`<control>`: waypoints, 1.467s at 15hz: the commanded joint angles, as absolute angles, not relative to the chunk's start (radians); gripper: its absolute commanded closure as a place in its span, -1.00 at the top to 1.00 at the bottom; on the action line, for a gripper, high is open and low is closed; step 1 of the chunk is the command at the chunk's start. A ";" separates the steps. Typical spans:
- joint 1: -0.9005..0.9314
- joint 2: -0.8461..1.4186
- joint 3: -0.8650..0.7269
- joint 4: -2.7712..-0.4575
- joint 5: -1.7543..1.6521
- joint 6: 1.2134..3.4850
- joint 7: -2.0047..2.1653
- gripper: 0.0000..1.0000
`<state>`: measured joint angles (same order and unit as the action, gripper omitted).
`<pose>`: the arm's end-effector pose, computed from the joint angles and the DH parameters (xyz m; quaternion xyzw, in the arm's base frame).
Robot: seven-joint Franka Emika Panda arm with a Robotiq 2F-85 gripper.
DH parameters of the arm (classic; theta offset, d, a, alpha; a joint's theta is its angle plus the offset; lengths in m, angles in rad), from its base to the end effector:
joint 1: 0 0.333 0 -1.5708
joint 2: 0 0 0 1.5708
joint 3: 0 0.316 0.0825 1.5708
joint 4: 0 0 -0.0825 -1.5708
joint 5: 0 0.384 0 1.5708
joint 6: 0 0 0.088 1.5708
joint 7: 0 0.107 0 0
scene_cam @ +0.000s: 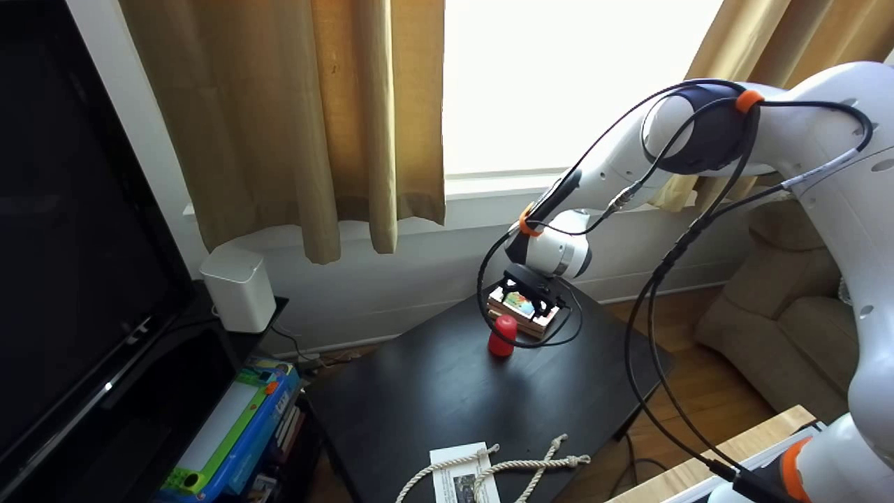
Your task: Pick up the pink cup and put it on the orange cup, pick up both stacked cups and place them the right way up on the table
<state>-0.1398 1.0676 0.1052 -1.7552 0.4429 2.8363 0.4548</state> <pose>0.5995 -0.0420 -0.0321 -0.8796 0.4623 0.0223 0.1103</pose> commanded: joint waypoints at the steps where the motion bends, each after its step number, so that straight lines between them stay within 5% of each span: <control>1: -0.194 1.147 0.132 -1.656 0.460 2.721 0.385 1.00; 14: -0.210 1.339 0.138 -1.397 0.549 2.506 0.437 1.00; 15: -0.212 1.348 0.142 -1.380 0.559 2.476 0.447 0.50; 18: -0.199 1.368 0.136 -1.344 0.576 2.437 0.479 0.11; 22: -0.154 1.345 0.113 -1.352 0.588 2.452 0.548 0.00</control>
